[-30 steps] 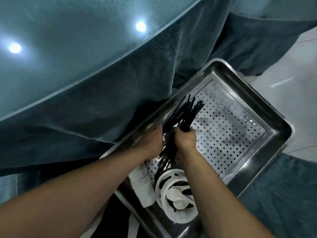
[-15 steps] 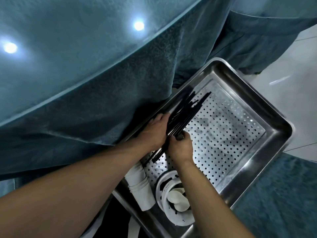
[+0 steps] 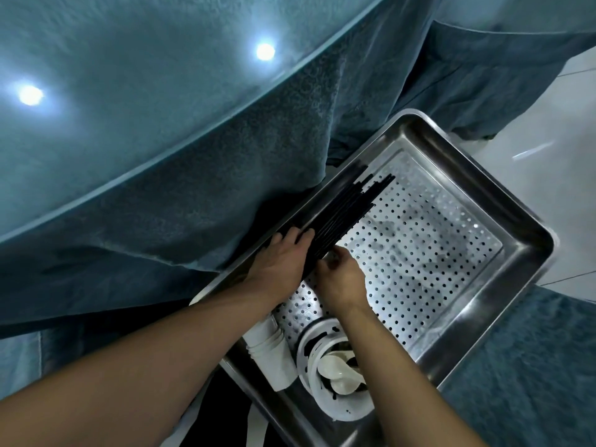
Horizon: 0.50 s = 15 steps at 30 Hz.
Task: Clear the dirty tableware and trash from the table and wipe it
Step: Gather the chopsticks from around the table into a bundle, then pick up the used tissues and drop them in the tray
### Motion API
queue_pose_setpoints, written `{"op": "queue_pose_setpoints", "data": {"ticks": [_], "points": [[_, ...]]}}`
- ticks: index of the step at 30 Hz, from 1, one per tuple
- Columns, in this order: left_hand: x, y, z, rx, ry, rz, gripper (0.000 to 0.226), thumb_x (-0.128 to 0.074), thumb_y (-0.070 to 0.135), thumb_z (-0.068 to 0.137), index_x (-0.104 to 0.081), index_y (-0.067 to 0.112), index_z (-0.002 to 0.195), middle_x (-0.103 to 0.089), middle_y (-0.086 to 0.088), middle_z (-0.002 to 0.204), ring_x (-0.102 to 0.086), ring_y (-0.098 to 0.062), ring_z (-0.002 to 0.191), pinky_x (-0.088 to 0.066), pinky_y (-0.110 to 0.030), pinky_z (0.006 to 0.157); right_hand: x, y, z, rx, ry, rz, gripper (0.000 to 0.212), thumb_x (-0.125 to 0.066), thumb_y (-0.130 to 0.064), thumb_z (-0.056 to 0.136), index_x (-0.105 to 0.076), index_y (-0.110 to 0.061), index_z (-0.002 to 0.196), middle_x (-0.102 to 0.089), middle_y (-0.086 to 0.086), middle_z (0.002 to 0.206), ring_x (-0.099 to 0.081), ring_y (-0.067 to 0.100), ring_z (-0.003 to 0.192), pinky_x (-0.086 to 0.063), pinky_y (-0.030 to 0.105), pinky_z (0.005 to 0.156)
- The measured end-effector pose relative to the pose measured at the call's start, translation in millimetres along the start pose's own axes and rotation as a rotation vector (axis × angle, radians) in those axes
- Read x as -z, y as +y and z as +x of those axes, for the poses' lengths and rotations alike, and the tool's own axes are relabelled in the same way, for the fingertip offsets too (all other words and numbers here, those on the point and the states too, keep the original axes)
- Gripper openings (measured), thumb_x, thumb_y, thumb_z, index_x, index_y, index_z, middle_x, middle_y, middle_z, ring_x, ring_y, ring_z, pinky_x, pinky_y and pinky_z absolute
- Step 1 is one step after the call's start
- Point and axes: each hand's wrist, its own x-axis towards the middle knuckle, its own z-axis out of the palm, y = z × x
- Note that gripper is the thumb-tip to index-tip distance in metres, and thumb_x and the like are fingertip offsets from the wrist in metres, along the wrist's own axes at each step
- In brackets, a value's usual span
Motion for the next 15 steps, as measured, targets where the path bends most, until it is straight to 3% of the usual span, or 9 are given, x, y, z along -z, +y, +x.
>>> {"op": "queue_pose_setpoints", "data": {"ticks": [2, 5, 9, 15], "points": [[6, 5, -8, 0.011, 0.000, 0.022, 0.074, -0.055, 0.006, 0.095, -0.020, 0.022, 0.159, -0.027, -0.003, 0.158, -0.038, -0.029, 0.133, -0.044, -0.043, 0.105, 7, -2, -7, 0.096, 0.036, -0.100, 0.029, -0.054, -0.018, 0.089, -0.055, -0.015, 0.118, -0.067, 0.006, 0.099, -0.065, 0.023, 0.086, -0.057, 0.038, 0.077], [23, 12, -30, 0.024, 0.011, 0.037, 0.063, -0.054, 0.012, 0.097, -0.029, 0.024, 0.154, -0.027, 0.000, 0.158, -0.036, -0.027, 0.136, -0.041, -0.044, 0.108, 21, -13, -25, 0.211, 0.054, -0.291, 0.056, -0.057, -0.022, 0.093, -0.043, -0.018, 0.147, -0.055, 0.009, 0.129, -0.056, 0.025, 0.116, -0.046, 0.033, 0.098], [58, 24, -73, 0.008, 0.066, 0.040, 0.054, -0.051, 0.015, 0.096, -0.038, 0.021, 0.148, -0.033, -0.001, 0.155, -0.038, -0.029, 0.134, -0.037, -0.046, 0.111, 50, -40, -62, 0.402, 0.116, -0.442, 0.058, -0.058, -0.017, 0.091, -0.043, -0.019, 0.148, -0.052, 0.008, 0.134, -0.054, 0.026, 0.119, -0.045, 0.039, 0.100], [125, 48, -152, -0.017, 0.232, 0.051, 0.046, -0.052, 0.024, 0.095, -0.046, 0.023, 0.141, -0.048, 0.000, 0.140, -0.048, -0.026, 0.126, -0.040, -0.046, 0.107, 90, -92, -129, 0.550, 0.166, -0.507, 0.053, -0.057, -0.020, 0.094, -0.045, -0.022, 0.145, -0.050, 0.001, 0.140, -0.049, 0.021, 0.125, -0.041, 0.042, 0.109]]}}
